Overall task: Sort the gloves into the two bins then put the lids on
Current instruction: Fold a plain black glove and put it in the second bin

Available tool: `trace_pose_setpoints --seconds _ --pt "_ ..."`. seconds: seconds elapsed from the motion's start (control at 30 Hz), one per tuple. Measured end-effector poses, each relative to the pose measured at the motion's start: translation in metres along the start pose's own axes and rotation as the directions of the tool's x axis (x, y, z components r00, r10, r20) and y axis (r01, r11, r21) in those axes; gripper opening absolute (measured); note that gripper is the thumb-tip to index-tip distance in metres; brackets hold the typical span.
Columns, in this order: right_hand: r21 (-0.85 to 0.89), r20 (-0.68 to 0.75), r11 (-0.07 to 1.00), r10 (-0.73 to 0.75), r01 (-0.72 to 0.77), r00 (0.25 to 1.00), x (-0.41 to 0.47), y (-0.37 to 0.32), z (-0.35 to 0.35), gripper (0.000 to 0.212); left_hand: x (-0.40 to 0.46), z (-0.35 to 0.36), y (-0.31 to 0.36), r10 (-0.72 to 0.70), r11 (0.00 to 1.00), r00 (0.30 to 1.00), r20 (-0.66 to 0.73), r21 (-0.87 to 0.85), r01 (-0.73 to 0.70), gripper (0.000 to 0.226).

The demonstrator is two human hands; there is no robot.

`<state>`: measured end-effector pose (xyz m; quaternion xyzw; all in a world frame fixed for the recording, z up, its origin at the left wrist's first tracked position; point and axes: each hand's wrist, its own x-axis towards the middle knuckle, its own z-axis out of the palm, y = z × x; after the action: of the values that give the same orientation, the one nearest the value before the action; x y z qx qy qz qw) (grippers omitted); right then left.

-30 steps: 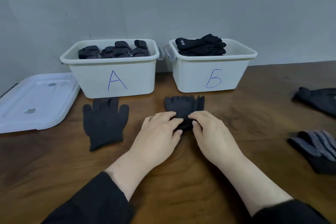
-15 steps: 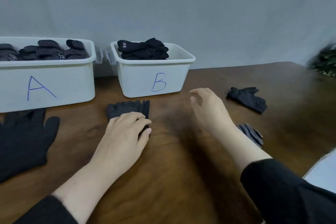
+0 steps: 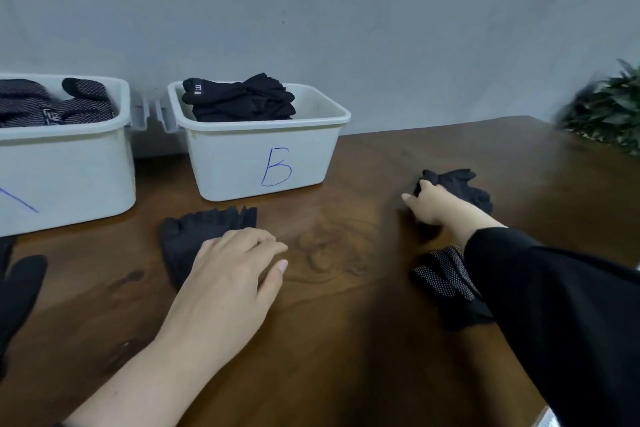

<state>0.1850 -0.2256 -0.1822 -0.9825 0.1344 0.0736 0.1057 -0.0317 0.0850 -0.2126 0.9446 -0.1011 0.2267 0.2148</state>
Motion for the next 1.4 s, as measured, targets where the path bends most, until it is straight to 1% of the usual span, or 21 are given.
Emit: trace_pose_setpoints --seconds 0.07,0.1,0.13,0.17,0.23,0.33,0.4,0.5,0.57,0.67,0.73,0.8,0.87,0.97,1.0,1.1,1.13,1.2,1.27,1.33,1.4 --pt "-0.016 0.033 1.0 -0.005 0.005 0.999 0.013 0.001 0.005 0.055 0.0 0.0 0.0 0.002 1.0 1.0 -0.009 -0.017 -0.002 0.035" --pt "0.047 0.001 0.999 0.016 -0.016 1.0 0.016 0.0 0.007 0.057 0.001 0.0 0.0 0.006 1.0 1.0 -0.014 -0.02 -0.006 0.035" --pt "0.046 -0.052 0.999 0.006 -0.003 0.999 0.013 -0.002 0.007 0.059 0.001 0.0 0.001 0.008 1.0 1.0 -0.017 -0.023 -0.009 0.034" --pt "0.06 -0.128 0.998 -0.021 0.029 0.992 0.012 -0.004 0.009 0.061 0.0 0.0 0.001 0.008 1.0 1.0 -0.021 -0.028 -0.008 0.033" --pt "0.015 -0.175 0.994 -0.102 0.107 0.979 -0.002 -0.018 0.011 0.063 0.0 -0.001 0.002 0.005 0.999 0.999 -0.038 -0.043 -0.006 0.035" --pt "-0.086 -0.159 0.972 -0.229 0.218 0.96 -0.032 -0.042 0.016 0.061 0.0 -0.005 0.002 0.002 0.998 0.996 -0.088 -0.067 -0.008 0.038" --pt "-0.094 -0.148 0.95 -0.31 0.299 0.939 -0.055 -0.059 0.024 0.052 0.0 -0.011 0.001 -0.007 0.997 0.992 -0.13 -0.075 -0.003 0.035" --pt "-0.093 -0.214 0.902 -0.432 0.422 0.876 -0.092 -0.08 0.043 0.036 -0.004 -0.025 -0.003 -0.089 0.993 0.971 -0.22 -0.1 0.068 0.026" --pt "-0.181 -0.241 0.865 -0.5 0.467 0.832 -0.117 -0.088 0.049 0.031 -0.01 -0.036 -0.011 -0.157 0.985 0.944 -0.29 -0.116 0.129 0.021" --pt "-0.244 -0.237 0.827 -0.557 0.506 0.796 -0.149 -0.096 0.048 0.026 -0.023 -0.051 -0.031 -0.278 0.959 0.918 -0.283 -0.139 0.247 0.019" --pt "-0.193 -0.226 0.84 -0.541 0.507 0.81 -0.16 -0.097 0.042 0.024 -0.033 -0.058 -0.045 -0.312 0.948 0.933 -0.182 -0.132 0.291 0.021" --pt "-0.106 -0.182 0.849 -0.528 0.517 0.83 -0.169 -0.097 0.032 0.021 -0.042 -0.062 -0.054 -0.257 0.965 0.966 0.014 -0.057 0.257 0.025" --pt "0.083 -0.162 0.852 -0.501 0.517 0.85 -0.176 -0.095 0.02 0.019 -0.049 -0.062 -0.056 -0.195 0.98 0.964 0.182 0.011 0.196 0.032" --pt "0.376 -0.212 0.782 -0.45 0.497 0.868 -0.189 -0.097 -0.003 0.011 -0.055 -0.06 -0.057 -0.175 0.984 0.951 0.254 0.053 0.167 0.038" --pt "0.434 -0.234 0.752 -0.439 0.497 0.868 -0.193 -0.099 -0.011 0.006 -0.055 -0.06 -0.056 -0.171 0.985 0.952 0.253 0.053 0.163 0.038" --pt "0.549 -0.27 0.672 -0.421 0.497 0.866 -0.206 -0.107 -0.031 0.015 -0.056 -0.061 -0.055 -0.16 0.987 0.955 0.248 0.031 0.157 0.036" --pt "0.575 -0.265 0.649 -0.428 0.498 0.864 -0.208 -0.11 -0.036 0.021 -0.056 -0.062 -0.055 -0.16 0.987 0.957 0.241 0.018 0.16 0.036" --pt "0.62 -0.21 0.612 -0.473 0.49 0.856 -0.215 -0.116 -0.044 0.044 -0.056 -0.063 -0.055 -0.171 0.983 0.964 0.201 -0.032 0.181 0.035" --pt "0.649 -0.126 0.596 -0.528 0.472 0.84 -0.222 -0.124 -0.048 0.061 -0.054 -0.067 -0.054 -0.205 0.972 0.975 0.089 -0.1 0.213 0.034" --pt "0.663 -0.082 0.588 -0.559 0.464 0.825 -0.227 -0.134 -0.048 0.05 -0.053 -0.073 -0.053 -0.274 0.953 0.957 -0.094 -0.16 0.257 0.033" --pt "0.751 -0.075 0.513 -0.56 0.416 0.825 -0.236 -0.148 -0.047 0.026 -0.052 -0.079 -0.054 -0.356 0.927 0.906 -0.229 -0.213 0.31 0.032"
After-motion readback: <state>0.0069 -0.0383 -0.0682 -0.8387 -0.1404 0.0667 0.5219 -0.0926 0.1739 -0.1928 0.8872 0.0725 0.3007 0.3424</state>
